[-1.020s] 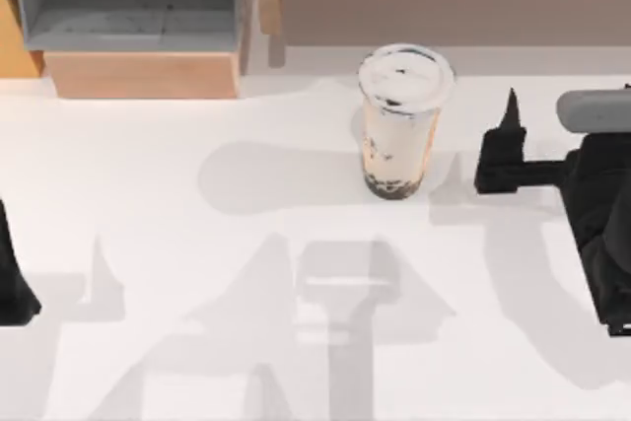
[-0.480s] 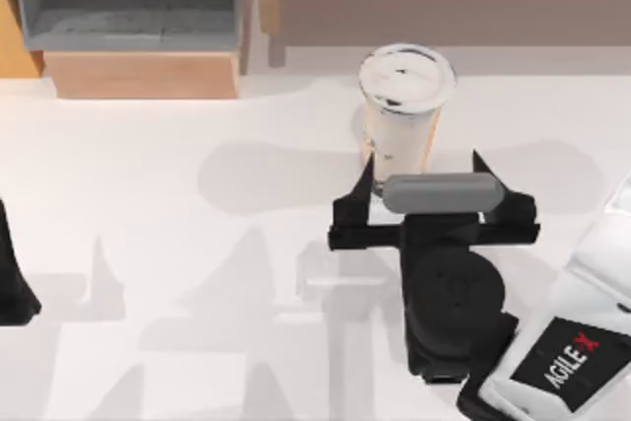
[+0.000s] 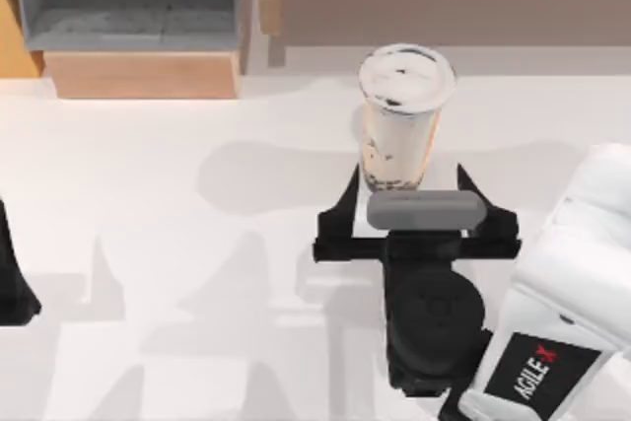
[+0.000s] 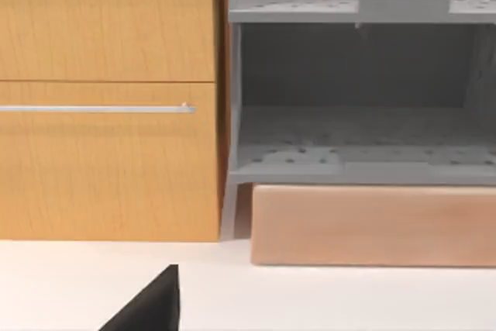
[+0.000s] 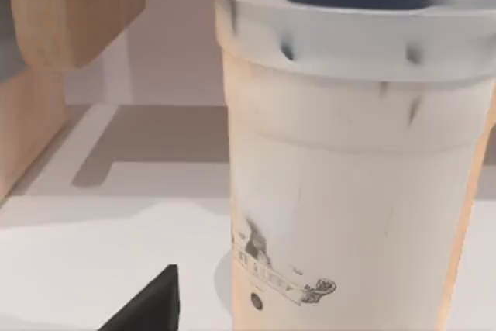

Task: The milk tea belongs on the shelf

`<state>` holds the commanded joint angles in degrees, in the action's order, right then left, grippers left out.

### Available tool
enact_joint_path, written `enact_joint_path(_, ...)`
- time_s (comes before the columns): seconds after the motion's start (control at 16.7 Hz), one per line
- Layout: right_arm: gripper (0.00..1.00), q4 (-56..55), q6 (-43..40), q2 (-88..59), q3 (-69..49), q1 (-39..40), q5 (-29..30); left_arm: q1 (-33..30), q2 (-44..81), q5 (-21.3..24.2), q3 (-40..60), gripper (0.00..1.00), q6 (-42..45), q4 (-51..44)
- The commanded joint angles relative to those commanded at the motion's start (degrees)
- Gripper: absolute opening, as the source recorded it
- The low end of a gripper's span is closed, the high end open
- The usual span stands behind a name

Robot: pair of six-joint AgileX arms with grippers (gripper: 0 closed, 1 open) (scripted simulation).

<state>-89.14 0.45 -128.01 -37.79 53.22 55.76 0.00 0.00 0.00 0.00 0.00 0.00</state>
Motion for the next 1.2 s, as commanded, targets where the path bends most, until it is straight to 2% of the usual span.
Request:
enact_joint_path(0.18, 1.0, 1.2, 0.0, -0.6, -2.1, -1.5, -1.6, 0.0, 0.0, 0.0, 0.0, 1.0, 0.0, 0.0)
enact_joint_path(0.6, 1.0, 8.0, -0.3, -4.1, -12.7, -9.6, -9.7, 0.0, 0.0, 0.0, 0.0, 1.0, 0.0, 0.0)
enact_joint_path(0.9, 1.0, 8.4, -0.3, -4.3, -13.3, -10.1, -10.2, 0.0, 0.0, 0.0, 0.0, 1.0, 0.0, 0.0)
enact_joint_path(1.2, 0.62, 8.4, -0.3, -4.3, -13.3, -10.1, -10.2, 0.0, 0.0, 0.0, 0.0, 1.0, 0.0, 0.0)
